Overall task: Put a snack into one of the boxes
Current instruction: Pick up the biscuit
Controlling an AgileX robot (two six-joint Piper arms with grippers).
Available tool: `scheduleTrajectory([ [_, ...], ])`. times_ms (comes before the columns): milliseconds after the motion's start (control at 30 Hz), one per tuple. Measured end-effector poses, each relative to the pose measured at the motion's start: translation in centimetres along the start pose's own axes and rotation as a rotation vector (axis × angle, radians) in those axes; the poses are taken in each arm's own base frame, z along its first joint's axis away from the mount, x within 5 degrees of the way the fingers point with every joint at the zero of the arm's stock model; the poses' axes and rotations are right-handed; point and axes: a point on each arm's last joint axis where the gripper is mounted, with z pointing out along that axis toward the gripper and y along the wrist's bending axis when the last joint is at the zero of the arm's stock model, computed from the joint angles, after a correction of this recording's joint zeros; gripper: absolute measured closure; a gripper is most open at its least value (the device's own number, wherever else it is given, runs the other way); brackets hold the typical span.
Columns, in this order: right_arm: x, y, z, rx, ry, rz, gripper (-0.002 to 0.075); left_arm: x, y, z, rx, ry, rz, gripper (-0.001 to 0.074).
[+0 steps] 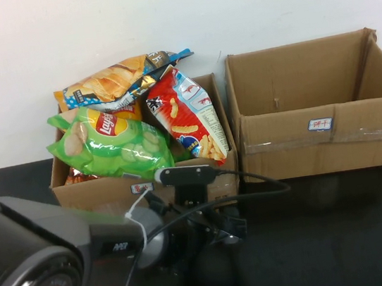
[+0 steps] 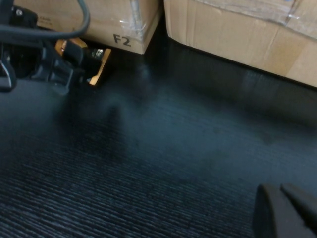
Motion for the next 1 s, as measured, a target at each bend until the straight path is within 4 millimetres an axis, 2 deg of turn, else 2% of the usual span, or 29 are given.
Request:
scheduleTrajectory([
  [200, 0.1, 0.0, 0.0, -0.002, 0.009, 0.0, 0.0727, -0.2, 1.1, 0.6, -0.02, 0.01, -0.024, 0.0108],
  [333, 0.1, 0.0, 0.0, -0.002, 0.01, 0.0, 0.0727, 0.1, 1.4, 0.9, -0.016, 0.027, -0.027, 0.0156],
  [700, 0.1, 0.0, 0.0, -0.004, 0.015, 0.0, 0.0727, 0.9, 1.5, 1.7, 0.004, 0.071, -0.01, 0.0413],
  [867, 0.2, 0.0, 0.0, -0.004, 0.018, 0.0, 0.0727, 1.1, 1.2, 1.7, 0.031, 0.089, -0.001, 0.0594],
  [1000, 0.2, 0.0, 0.0, -0.004, 0.018, 0.0, 0.0727, 1.2, 1.0, 1.7, 0.052, 0.102, -0.001, 0.0664],
])
